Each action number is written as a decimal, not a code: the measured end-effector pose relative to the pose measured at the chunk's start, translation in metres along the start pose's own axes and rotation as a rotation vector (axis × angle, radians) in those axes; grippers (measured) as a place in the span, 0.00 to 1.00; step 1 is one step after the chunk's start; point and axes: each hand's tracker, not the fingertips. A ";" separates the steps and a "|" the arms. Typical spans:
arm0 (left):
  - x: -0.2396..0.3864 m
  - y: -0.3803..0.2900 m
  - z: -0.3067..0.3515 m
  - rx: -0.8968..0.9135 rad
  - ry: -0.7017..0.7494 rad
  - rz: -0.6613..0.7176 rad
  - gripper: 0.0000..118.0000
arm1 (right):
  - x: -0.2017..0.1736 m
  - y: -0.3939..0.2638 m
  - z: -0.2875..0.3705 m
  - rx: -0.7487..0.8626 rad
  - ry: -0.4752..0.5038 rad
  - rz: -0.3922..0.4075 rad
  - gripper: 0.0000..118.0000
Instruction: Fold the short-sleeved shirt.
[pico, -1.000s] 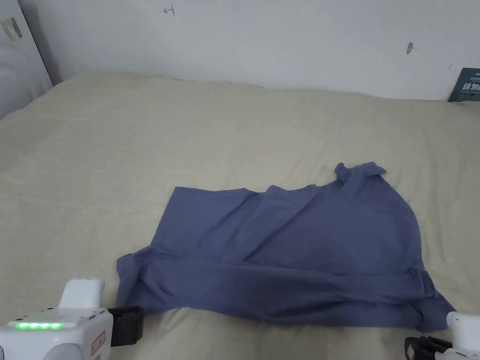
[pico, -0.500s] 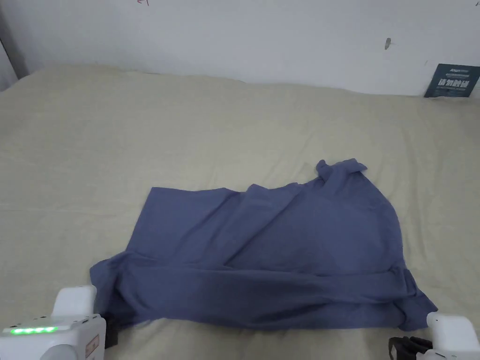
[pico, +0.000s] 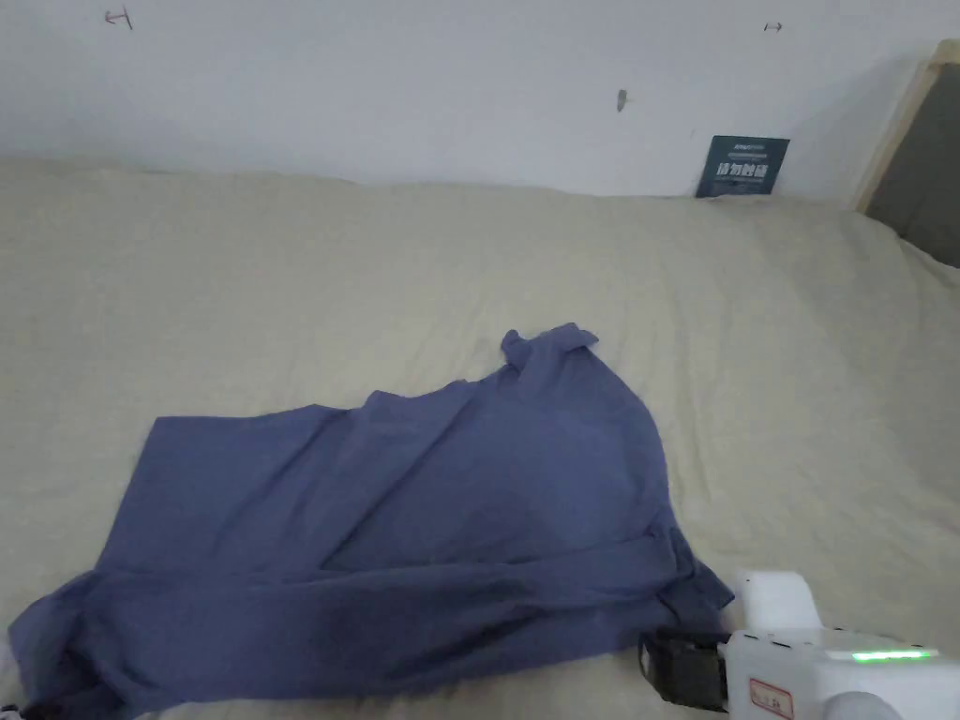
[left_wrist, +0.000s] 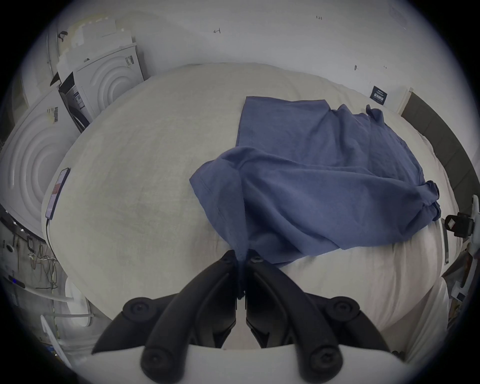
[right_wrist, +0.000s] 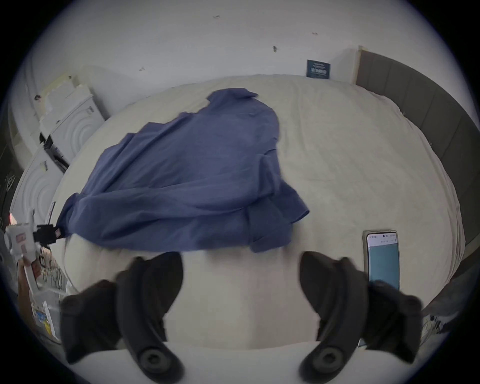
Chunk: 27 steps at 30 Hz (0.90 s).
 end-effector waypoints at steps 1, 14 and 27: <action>0.000 0.001 0.000 -0.001 -0.004 0.004 0.04 | 0.004 0.003 -0.004 0.022 0.003 -0.009 0.87; 0.005 0.000 0.005 -0.019 -0.013 0.025 0.04 | 0.007 0.015 -0.077 -0.082 -0.109 0.004 0.87; -0.015 0.012 0.009 0.000 -0.003 -0.028 0.04 | 0.017 0.022 -0.050 -0.052 0.011 -0.048 0.16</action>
